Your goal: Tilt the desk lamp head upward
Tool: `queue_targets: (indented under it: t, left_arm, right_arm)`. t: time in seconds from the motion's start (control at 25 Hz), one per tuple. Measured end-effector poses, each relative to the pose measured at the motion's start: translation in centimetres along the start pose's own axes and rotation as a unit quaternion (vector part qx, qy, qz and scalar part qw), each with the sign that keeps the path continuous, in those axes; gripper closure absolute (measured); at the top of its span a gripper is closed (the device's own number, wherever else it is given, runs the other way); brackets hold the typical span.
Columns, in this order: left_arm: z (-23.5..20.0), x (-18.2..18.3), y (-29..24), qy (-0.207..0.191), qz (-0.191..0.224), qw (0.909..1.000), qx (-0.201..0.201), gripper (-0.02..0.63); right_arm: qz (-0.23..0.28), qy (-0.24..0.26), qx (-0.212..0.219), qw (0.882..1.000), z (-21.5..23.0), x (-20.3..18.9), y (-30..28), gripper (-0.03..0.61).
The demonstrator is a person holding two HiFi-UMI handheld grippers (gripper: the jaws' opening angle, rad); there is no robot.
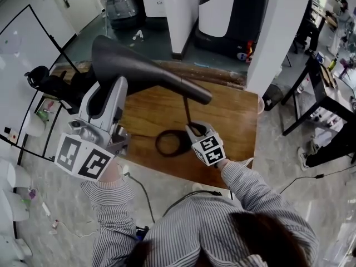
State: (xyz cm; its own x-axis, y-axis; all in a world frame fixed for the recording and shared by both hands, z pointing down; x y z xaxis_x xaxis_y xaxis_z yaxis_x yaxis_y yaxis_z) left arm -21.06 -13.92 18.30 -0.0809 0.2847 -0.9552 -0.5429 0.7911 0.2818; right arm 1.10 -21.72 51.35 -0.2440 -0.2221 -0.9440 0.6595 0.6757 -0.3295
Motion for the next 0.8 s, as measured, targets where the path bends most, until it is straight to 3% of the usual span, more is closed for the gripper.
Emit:
queue_targets:
  t: [0.56, 0.8]
  left_arm:
    - [-0.1, -1.1, 2.7, -0.009, 0.042, 0.9983, 0.039, 0.531]
    - [-0.1, -3.6, 4.6, 0.01, 0.027, 0.9978, 0.06, 0.488]
  right_arm:
    - [-0.006, 0.015, 0.017, 1.0, 0.2, -0.1, 0.2, 0.534]
    - [0.027, 0.008, 0.018, 0.999, 0.3, 0.8, 1.9, 0.52]
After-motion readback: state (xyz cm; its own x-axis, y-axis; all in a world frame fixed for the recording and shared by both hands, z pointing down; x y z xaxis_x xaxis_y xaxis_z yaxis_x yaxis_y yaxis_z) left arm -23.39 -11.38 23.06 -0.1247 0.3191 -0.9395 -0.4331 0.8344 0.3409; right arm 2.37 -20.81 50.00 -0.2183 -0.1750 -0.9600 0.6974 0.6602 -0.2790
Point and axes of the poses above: the fingertips, and each gripper's own axes: y backward along the fingers, z to its right, x out of its top, the point moved 9 cm from there along y, backward along the fingers, and after that the axes turned 1 degree about -z, right-handed, at the moved point
